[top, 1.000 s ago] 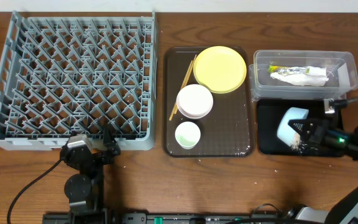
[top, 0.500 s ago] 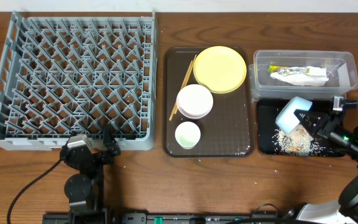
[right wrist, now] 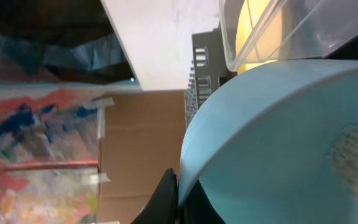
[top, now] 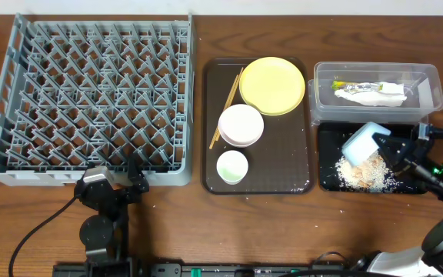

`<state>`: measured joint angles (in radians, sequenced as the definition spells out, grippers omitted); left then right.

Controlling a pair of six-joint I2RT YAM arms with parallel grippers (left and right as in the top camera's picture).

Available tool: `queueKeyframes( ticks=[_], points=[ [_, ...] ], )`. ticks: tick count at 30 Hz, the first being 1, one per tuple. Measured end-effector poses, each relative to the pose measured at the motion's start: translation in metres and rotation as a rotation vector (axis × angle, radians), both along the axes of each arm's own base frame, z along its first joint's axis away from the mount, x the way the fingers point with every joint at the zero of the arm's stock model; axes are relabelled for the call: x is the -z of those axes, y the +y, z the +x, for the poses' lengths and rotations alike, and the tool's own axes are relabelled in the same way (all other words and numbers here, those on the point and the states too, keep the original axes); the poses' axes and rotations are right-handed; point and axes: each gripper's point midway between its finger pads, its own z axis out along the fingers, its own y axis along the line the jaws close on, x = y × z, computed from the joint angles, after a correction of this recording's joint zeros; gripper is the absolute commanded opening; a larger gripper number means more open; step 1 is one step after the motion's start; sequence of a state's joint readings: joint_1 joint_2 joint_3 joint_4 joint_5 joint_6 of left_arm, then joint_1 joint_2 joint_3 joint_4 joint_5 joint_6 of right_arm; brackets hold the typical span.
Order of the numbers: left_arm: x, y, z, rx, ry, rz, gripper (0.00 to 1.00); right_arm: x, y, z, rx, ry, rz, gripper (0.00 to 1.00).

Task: Sort waste into correct bins and load items into the dishwasher
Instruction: 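Lift the blue bowl over the black tray and tip out the rice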

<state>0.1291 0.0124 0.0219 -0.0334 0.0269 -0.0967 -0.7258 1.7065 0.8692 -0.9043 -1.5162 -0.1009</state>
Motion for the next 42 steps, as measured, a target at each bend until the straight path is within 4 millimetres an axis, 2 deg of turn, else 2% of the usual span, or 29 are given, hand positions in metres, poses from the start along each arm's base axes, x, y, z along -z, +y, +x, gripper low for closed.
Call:
queueKeyframes(
  ticks=[10, 26, 31, 34, 37, 40, 42],
  points=[
    [0.0, 0.0, 0.0, 0.0, 0.0, 0.0, 0.94, -0.001, -0.015, -0.002, 0.054, 0.03, 0.033, 0.01],
    [0.0, 0.0, 0.0, 0.0, 0.0, 0.0, 0.94, 0.002, -0.018, 0.001, 0.053, 0.012, 0.002, 0.01],
    [0.0, 0.0, 0.0, 0.0, 0.0, 0.0, 0.94, 0.011, -0.018, 0.0, 0.046, 0.041, -0.045, 0.01],
    [0.0, 0.0, 0.0, 0.0, 0.0, 0.0, 0.94, 0.016, -0.01, -0.003, 0.018, 0.074, -0.067, 0.01],
    [0.0, 0.0, 0.0, 0.0, 0.0, 0.0, 0.94, 0.015, 0.011, -0.007, -0.053, 0.093, -0.121, 0.01],
    [0.0, 0.0, 0.0, 0.0, 0.0, 0.0, 0.94, 0.0, 0.034, -0.008, -0.147, 0.078, -0.241, 0.01],
    [0.0, 0.0, 0.0, 0.0, 0.0, 0.0, 0.94, -0.017, 0.047, -0.004, -0.209, 0.036, -0.354, 0.01]
  ],
)
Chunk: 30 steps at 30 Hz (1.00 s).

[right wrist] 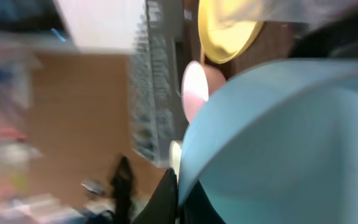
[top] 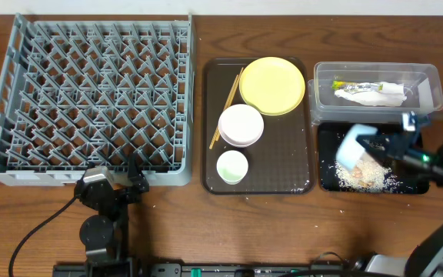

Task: Sort waste into correct bins and load items into the dishwasher
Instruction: 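Lift the blue bowl over the black tray and tip out the rice, then return the empty blue bowl to the brown tray with the right gripper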

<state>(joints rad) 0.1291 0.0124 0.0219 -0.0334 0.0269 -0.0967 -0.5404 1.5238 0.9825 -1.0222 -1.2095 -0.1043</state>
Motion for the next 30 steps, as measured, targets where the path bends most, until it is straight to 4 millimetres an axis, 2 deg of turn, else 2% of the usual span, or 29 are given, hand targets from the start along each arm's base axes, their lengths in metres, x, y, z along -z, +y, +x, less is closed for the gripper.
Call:
queueKeyframes(
  ticks=[5, 7, 9, 12, 17, 24, 30],
  points=[
    [0.0, 0.0, 0.0, 0.0, 0.0, 0.0, 0.94, -0.047, 0.051, 0.007, -0.203, -0.139, -0.339, 0.01],
    [0.0, 0.0, 0.0, 0.0, 0.0, 0.0, 0.94, -0.057, 0.076, 0.005, -0.275, -0.177, -0.449, 0.01],
    [0.0, 0.0, 0.0, 0.0, 0.0, 0.0, 0.94, -0.058, 0.103, 0.002, -0.346, -0.199, -0.558, 0.01],
    [0.0, 0.0, 0.0, 0.0, 0.0, 0.0, 0.94, -0.041, 0.135, -0.007, -0.426, -0.174, -0.711, 0.01],
    [0.0, 0.0, 0.0, 0.0, 0.0, 0.0, 0.94, 0.004, 0.166, -0.016, -0.52, -0.09, -0.92, 0.01],
    [0.0, 0.0, 0.0, 0.0, 0.0, 0.0, 0.94, 0.068, 0.189, -0.012, -0.618, -0.01, -1.102, 0.01],
    [0.0, 0.0, 0.0, 0.0, 0.0, 0.0, 0.94, 0.115, 0.186, -0.012, -0.665, 0.089, -1.194, 0.01]
  ],
)
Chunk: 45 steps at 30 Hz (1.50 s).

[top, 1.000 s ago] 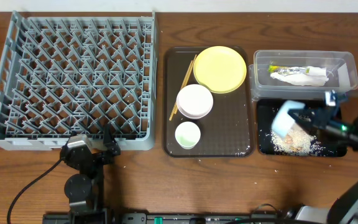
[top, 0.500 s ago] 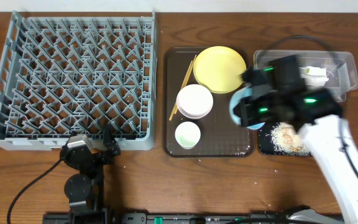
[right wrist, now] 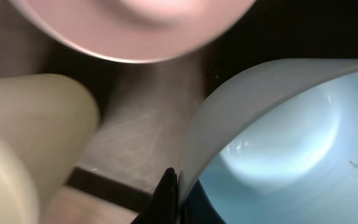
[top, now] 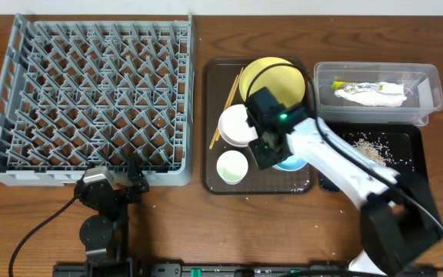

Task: Sort waste into correct bins and load items into the dishwasher
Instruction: 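Return the empty blue bowl to the brown tray with the right gripper, then grasp the small white cup on the brown tray with the right gripper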

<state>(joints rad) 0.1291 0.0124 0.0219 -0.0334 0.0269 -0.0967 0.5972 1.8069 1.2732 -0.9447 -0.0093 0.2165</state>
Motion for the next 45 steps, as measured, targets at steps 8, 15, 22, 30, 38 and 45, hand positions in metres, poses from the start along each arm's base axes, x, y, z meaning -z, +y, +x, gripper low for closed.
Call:
queueKeyframes(
  ticks=[8, 15, 22, 30, 38, 45],
  points=[
    [0.0, 0.0, 0.0, 0.0, 0.0, 0.0, 0.94, 0.02, -0.008, 0.001, 0.04, 0.027, -0.064, 0.28],
    [0.0, 0.0, 0.0, 0.0, 0.0, 0.0, 0.94, 0.017, -0.008, 0.0, 0.047, 0.039, -0.066, 0.38],
    [0.0, 0.0, 0.0, 0.0, 0.0, 0.0, 0.94, -0.037, 0.017, 0.028, 0.065, 0.006, 0.054, 0.51],
    [0.0, 0.0, 0.0, 0.0, 0.0, 0.0, 0.94, -0.067, 0.033, 0.029, 0.073, 0.044, 0.169, 0.51],
    [0.0, 0.0, 0.0, 0.0, 0.0, 0.0, 0.94, -0.046, 0.053, -0.002, 0.054, 0.113, 0.169, 0.48],
    [0.0, 0.0, 0.0, 0.0, 0.0, 0.0, 0.94, -0.014, 0.048, -0.018, 0.089, 0.156, 0.149, 0.3]
  ],
)
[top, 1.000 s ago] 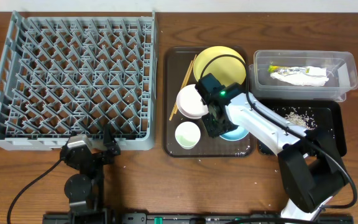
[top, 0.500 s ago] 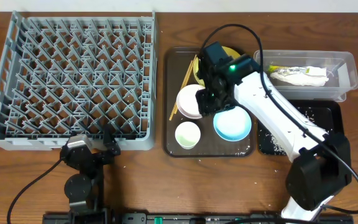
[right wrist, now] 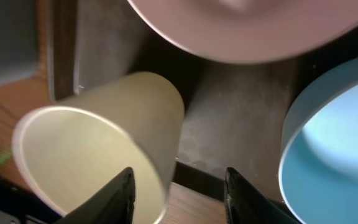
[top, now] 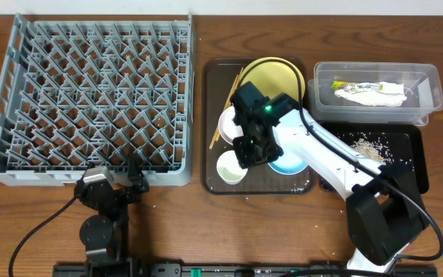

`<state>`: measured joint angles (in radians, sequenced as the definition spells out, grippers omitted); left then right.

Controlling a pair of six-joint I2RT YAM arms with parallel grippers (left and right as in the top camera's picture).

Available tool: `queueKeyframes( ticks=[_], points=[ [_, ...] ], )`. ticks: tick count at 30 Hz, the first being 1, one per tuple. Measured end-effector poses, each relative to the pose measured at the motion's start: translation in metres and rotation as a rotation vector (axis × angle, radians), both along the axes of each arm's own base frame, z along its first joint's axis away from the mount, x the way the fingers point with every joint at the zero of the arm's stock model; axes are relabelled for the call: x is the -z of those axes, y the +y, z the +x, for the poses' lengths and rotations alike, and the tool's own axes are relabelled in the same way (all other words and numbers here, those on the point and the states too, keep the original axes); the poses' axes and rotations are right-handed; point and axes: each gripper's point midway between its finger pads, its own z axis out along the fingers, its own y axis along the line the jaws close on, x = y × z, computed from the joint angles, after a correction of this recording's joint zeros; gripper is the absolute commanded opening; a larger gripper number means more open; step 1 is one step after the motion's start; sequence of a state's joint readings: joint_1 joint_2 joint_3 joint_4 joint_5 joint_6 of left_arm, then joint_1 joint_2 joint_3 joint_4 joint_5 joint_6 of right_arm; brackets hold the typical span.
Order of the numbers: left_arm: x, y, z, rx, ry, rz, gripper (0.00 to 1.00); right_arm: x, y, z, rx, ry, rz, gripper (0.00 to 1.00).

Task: Sort waste into correct bins and load items into the dishwasher
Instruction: 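Grasp the small white cup on the brown tray with the right gripper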

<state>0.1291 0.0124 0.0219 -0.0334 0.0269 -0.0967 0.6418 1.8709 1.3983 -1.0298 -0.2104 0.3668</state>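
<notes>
My right gripper (top: 246, 151) (right wrist: 178, 182) is open over the front of the brown tray (top: 212, 85). Its fingers stand either side of the near wall of the pale green cup (top: 232, 167) (right wrist: 98, 143), one finger over the cup's inside. The empty blue bowl (top: 289, 163) (right wrist: 334, 137) sits free on the tray just right of the gripper. A pinkish-white bowl (top: 229, 121) (right wrist: 247, 25), a yellow plate (top: 281, 75) and chopsticks (top: 224, 108) lie further back. The grey dishwasher rack (top: 91, 100) is at the left. My left gripper (top: 133, 175) rests by the rack's front edge.
A clear bin (top: 375, 92) holding wrappers stands at the back right. In front of it a black tray (top: 406, 146) holds scattered food scraps. My right arm reaches across both trays from the right.
My right gripper was shut on the blue bowl's rim low over the brown tray. It is now open, the bowl rests on the tray, and the gripper sits further left at the cup.
My right gripper first held the blue bowl tipped over the black tray, with scraps piled below it, and was still there a moment later. Then the emptied bowl was down on the brown tray. Now the bowl is let go and the open fingers straddle the cup's wall.
</notes>
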Motion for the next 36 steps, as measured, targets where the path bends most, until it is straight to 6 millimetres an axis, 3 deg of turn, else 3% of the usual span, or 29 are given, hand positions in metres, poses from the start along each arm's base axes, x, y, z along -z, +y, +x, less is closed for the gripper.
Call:
queueKeyframes(
  ticks=[2, 9, 11, 13, 24, 27, 30, 33, 36],
  points=[
    [0.0, 0.0, 0.0, 0.0, 0.0, 0.0, 0.94, 0.004, 0.0, 0.0, 0.011, -0.002, 0.002, 0.22],
    [0.0, 0.0, 0.0, 0.0, 0.0, 0.0, 0.94, 0.011, 0.003, 0.004, 0.027, -0.02, 0.019, 0.22],
    [0.0, 0.0, 0.0, 0.0, 0.0, 0.0, 0.94, 0.014, 0.002, 0.002, 0.03, -0.016, 0.016, 0.15],
    [0.0, 0.0, 0.0, 0.0, 0.0, 0.0, 0.94, 0.017, 0.0, 0.0, 0.032, -0.01, 0.011, 0.01],
    [0.0, 0.0, 0.0, 0.0, 0.0, 0.0, 0.94, 0.016, -0.002, -0.005, 0.049, 0.015, 0.016, 0.01],
    [0.0, 0.0, 0.0, 0.0, 0.0, 0.0, 0.94, 0.0, -0.004, 0.001, 0.066, -0.006, 0.062, 0.01],
    [0.0, 0.0, 0.0, 0.0, 0.0, 0.0, 0.94, -0.031, -0.012, 0.018, 0.101, -0.069, 0.153, 0.01],
    [0.0, 0.0, 0.0, 0.0, 0.0, 0.0, 0.94, -0.068, -0.028, 0.04, 0.15, -0.151, 0.253, 0.01],
    [0.0, 0.0, 0.0, 0.0, 0.0, 0.0, 0.94, -0.087, -0.044, 0.055, 0.184, -0.189, 0.316, 0.01]
  ],
)
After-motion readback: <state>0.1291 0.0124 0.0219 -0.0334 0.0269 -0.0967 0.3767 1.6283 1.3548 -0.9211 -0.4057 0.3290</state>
